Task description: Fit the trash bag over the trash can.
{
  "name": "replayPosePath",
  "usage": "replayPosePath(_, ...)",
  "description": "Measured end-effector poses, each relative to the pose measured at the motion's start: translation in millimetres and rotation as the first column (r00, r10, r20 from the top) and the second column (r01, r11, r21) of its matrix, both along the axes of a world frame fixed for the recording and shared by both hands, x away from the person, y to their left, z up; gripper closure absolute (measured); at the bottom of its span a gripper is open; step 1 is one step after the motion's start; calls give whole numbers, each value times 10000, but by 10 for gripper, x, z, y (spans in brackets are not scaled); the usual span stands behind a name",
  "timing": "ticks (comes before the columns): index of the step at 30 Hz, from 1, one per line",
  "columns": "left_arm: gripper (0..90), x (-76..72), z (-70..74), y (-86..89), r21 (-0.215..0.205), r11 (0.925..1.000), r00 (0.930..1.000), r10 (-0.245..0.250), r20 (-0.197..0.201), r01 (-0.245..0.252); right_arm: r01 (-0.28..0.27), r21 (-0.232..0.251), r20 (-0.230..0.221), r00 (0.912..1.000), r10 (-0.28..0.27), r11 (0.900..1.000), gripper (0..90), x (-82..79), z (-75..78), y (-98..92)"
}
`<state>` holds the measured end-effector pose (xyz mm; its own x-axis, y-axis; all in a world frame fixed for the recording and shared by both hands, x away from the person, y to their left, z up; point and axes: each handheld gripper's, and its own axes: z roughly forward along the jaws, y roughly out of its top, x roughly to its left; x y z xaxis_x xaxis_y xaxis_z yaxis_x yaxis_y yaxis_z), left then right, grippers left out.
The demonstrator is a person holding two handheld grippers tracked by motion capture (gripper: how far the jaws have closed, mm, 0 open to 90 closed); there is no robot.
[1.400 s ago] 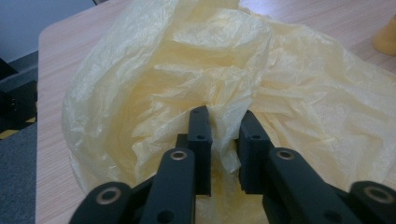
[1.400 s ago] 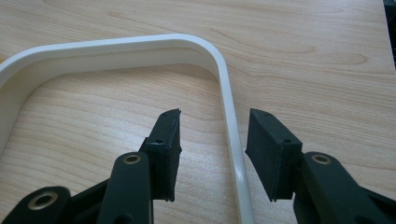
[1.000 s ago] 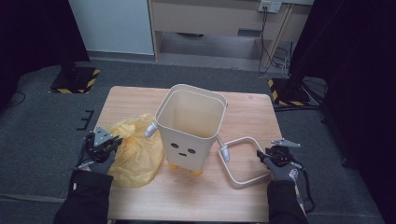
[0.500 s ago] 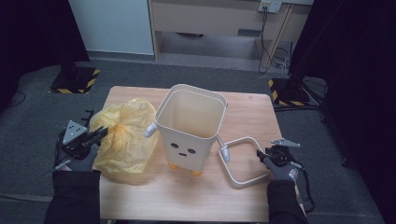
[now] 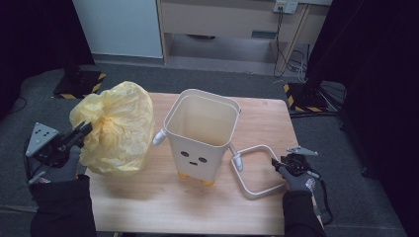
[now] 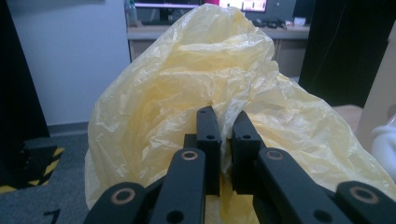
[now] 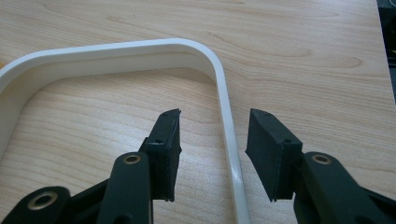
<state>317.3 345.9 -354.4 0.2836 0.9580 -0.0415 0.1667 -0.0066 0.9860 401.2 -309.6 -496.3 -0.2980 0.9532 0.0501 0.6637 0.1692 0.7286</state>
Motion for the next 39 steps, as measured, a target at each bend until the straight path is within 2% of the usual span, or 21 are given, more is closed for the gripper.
replayPosePath(4, 845, -88, 133, 24, -199, 9998, 9987, 15, 512, -5, -2, 8, 1, 10000, 2, 10000, 544, 1, 0, 1)
replayPosePath(10, 844, -203, 312, -5, -554, 9983, 9923, -119, 1237, 188, -23, -30, 71, 10000, 23, 10000, 543, 2, 2, 8)
replayPosePath(16, 844, -292, 503, -97, -885, 9942, 9805, -430, 1918, 609, 21, -77, 264, 9996, -19, 10000, 542, 0, 23, 19)
replayPosePath(22, 845, -305, 643, -283, -807, 9896, 9673, -969, 2343, 1187, 117, -63, 641, 9979, -113, 9999, 537, -12, 69, 16)
replayPosePath(28, 844, -307, 770, -467, -942, 9797, 9501, -1451, 2762, 1771, 171, 26, 725, 9972, -172, 9999, 533, -23, 79, 1)
replayPosePath(33, 844, -307, 867, -661, -1022, 9688, 9412, -1900, 2793, 2259, 203, 90, 754, 9969, -210, 9998, 533, -25, 89, 0)
replayPosePath(36, 844, -288, 920, -768, -1099, 9587, 9319, -2220, 2867, 2622, 210, 71, 781, 9967, -215, 9998, 533, -27, 94, 1)
replayPosePath(37, 844, -287, 934, -807, -1092, 9579, 9315, -2256, 2852, 2655, 218, 88, 772, 9968, -225, 9997, 533, -28, 96, 2)
replayPosePath(39, 844, -275, 965, -885, -980, 9535, 9234, -2458, 2947, 2851, 224, 84, 785, 9967, -230, 9997, 533, -27, 96, -1)
